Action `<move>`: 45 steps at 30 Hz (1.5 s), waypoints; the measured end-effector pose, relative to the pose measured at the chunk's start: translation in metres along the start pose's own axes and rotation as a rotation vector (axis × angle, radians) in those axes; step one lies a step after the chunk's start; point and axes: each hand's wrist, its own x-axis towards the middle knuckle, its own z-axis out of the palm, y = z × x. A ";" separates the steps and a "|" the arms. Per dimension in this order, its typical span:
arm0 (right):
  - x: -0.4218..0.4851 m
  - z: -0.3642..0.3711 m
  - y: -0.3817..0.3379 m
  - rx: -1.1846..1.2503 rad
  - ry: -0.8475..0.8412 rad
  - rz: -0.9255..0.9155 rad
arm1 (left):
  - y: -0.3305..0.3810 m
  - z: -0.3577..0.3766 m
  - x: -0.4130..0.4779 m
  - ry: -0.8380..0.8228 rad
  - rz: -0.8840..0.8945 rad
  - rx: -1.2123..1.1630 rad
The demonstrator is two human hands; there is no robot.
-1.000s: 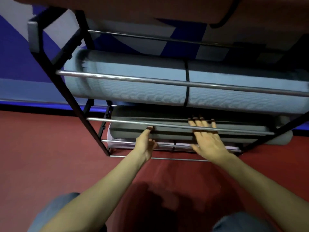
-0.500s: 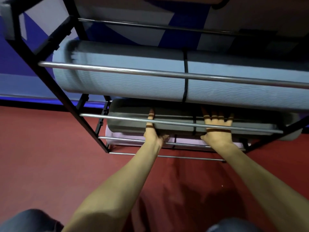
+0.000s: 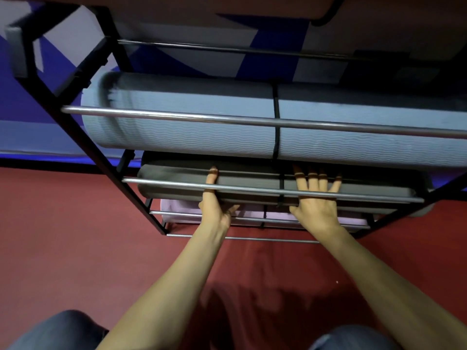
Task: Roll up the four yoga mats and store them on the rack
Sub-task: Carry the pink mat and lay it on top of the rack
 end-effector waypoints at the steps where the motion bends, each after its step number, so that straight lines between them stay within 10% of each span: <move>1: 0.001 0.000 -0.004 0.003 -0.006 -0.004 | 0.003 -0.002 0.001 0.004 0.006 -0.008; 25: 0.015 -0.003 -0.036 0.068 0.032 -0.050 | 0.039 -0.009 -0.008 0.045 0.024 -0.026; 45: 0.026 -0.020 -0.022 0.242 -0.271 -0.055 | 0.032 0.001 -0.009 -0.151 0.063 0.020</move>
